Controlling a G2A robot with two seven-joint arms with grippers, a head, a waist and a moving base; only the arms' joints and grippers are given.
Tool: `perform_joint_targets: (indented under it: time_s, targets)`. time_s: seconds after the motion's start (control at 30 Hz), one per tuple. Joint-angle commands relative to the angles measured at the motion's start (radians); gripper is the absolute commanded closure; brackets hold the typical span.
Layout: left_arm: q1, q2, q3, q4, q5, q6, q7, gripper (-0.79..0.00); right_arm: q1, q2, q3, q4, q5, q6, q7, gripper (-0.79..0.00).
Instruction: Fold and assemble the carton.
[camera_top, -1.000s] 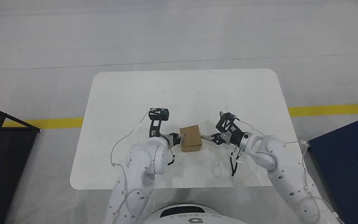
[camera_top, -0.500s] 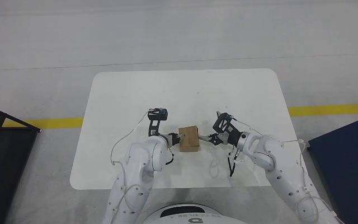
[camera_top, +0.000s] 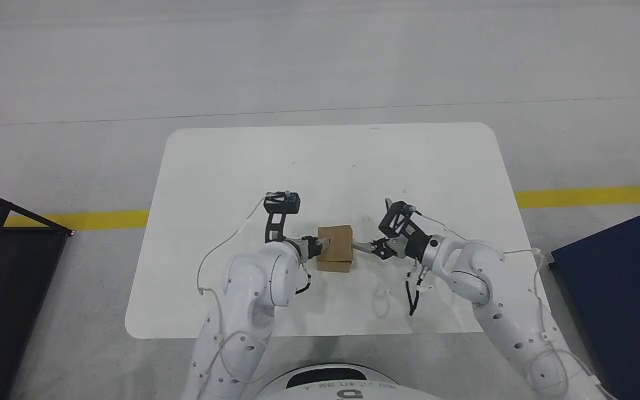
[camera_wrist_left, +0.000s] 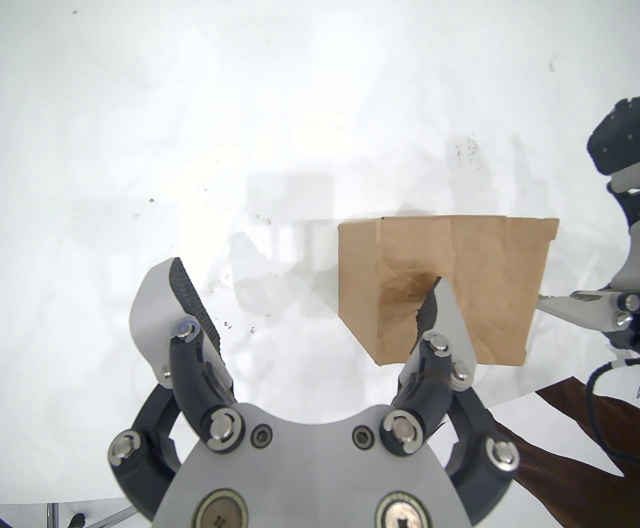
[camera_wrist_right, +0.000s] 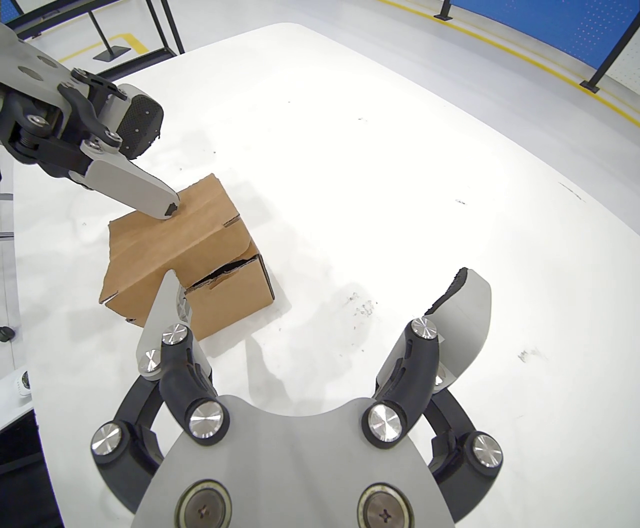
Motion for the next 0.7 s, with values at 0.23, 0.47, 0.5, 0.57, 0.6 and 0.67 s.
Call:
perform_joint_targets:
  time_s: [0.23,0.47,0.5,0.57,0.6,0.67]
  targets:
    - [0.007,0.003,-0.002,-0.02,0.002,0.0,-0.005,-0.785,0.006,-0.002,-0.013,-0.008,-0.004,0.004,0.001,-0.785]
    - [0.008,0.004,-0.003,-0.023,0.0,0.001,-0.005,-0.785,0.008,-0.003,-0.018,-0.009,-0.01,0.007,0.0,-0.785]
    - [0.007,0.004,-0.002,-0.022,0.0,0.002,-0.005,-0.785,0.008,-0.003,-0.019,-0.007,-0.013,0.007,0.001,-0.785]
    - [0.006,0.005,-0.003,-0.016,-0.001,0.002,-0.005,-0.785,0.01,-0.004,-0.024,0.0,-0.019,0.008,0.002,-0.785]
    - [0.005,0.005,-0.002,-0.015,-0.001,0.002,-0.005,-0.785,0.011,-0.004,-0.027,0.004,-0.021,0.009,0.001,-0.785]
    - [0.004,0.005,-0.002,-0.014,-0.001,0.003,-0.004,-0.785,0.015,-0.005,-0.032,0.011,-0.025,0.012,-0.003,-0.785]
